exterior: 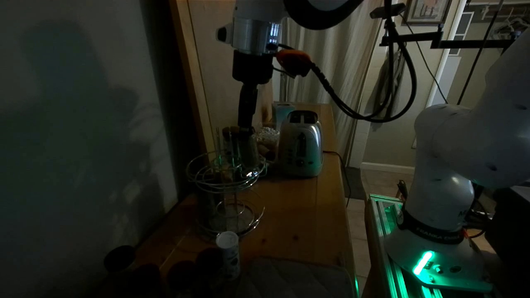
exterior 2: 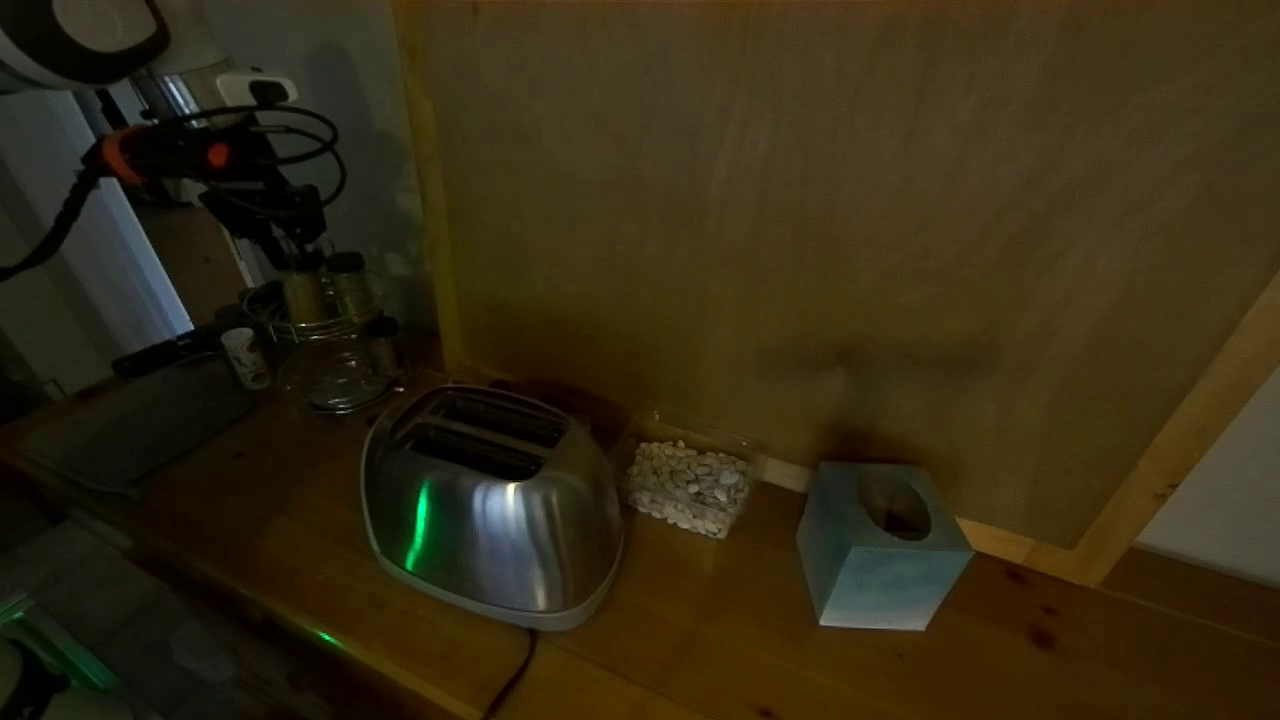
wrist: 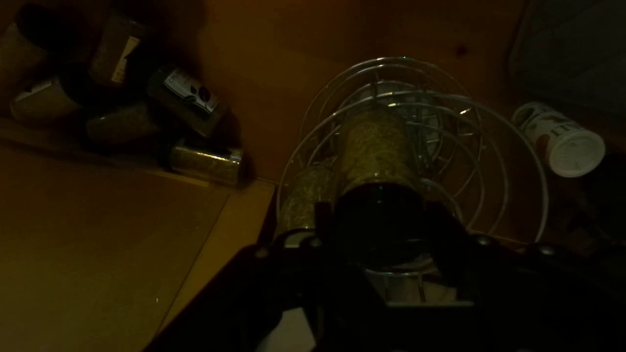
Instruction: Take the lid off of the spice bottle
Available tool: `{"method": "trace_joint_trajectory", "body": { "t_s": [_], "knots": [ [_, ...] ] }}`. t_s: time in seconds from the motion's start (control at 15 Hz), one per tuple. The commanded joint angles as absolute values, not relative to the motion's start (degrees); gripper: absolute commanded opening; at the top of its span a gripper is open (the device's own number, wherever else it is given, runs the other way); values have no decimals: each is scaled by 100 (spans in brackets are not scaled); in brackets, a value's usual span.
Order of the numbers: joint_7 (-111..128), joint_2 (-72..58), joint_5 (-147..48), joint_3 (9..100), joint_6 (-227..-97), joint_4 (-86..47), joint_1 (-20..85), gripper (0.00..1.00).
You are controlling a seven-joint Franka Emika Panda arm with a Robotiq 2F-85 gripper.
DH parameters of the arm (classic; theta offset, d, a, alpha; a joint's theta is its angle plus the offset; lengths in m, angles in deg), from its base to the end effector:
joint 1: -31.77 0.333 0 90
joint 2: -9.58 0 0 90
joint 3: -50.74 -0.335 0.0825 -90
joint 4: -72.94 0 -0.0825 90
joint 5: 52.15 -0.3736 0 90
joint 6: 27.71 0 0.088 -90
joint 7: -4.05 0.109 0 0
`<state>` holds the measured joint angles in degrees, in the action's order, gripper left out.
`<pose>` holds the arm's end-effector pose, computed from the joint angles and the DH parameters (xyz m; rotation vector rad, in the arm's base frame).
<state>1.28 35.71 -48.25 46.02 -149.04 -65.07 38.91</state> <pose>0.4003 0.0840 0.5139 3.0162 0.4259 0.2594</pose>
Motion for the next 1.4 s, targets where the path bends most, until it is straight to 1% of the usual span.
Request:
{"method": "trace_joint_trajectory", "body": {
  "t_s": [0.0, 0.07, 0.13, 0.2, 0.33, 0.87, 1.33],
  "knots": [
    [-2, 3516, -4877, 4611, -14917, -6529, 3892, 66],
    [1, 3506, -4866, 4608, -14921, -6535, 3887, 54],
    [-1, 3501, -4867, 4610, -14924, -6532, 3885, 29],
    [-13, 3505, -4862, 4610, -14925, -6536, 3886, 29],
    [-1, 3518, -4838, 4602, -14940, -6539, 3877, 24],
    [13, 3597, -4842, 4629, -14937, -6468, 3849, 24],
    [-54, 3939, -4904, 4725, -14884, -6331, 3845, 24]
  ]
}}
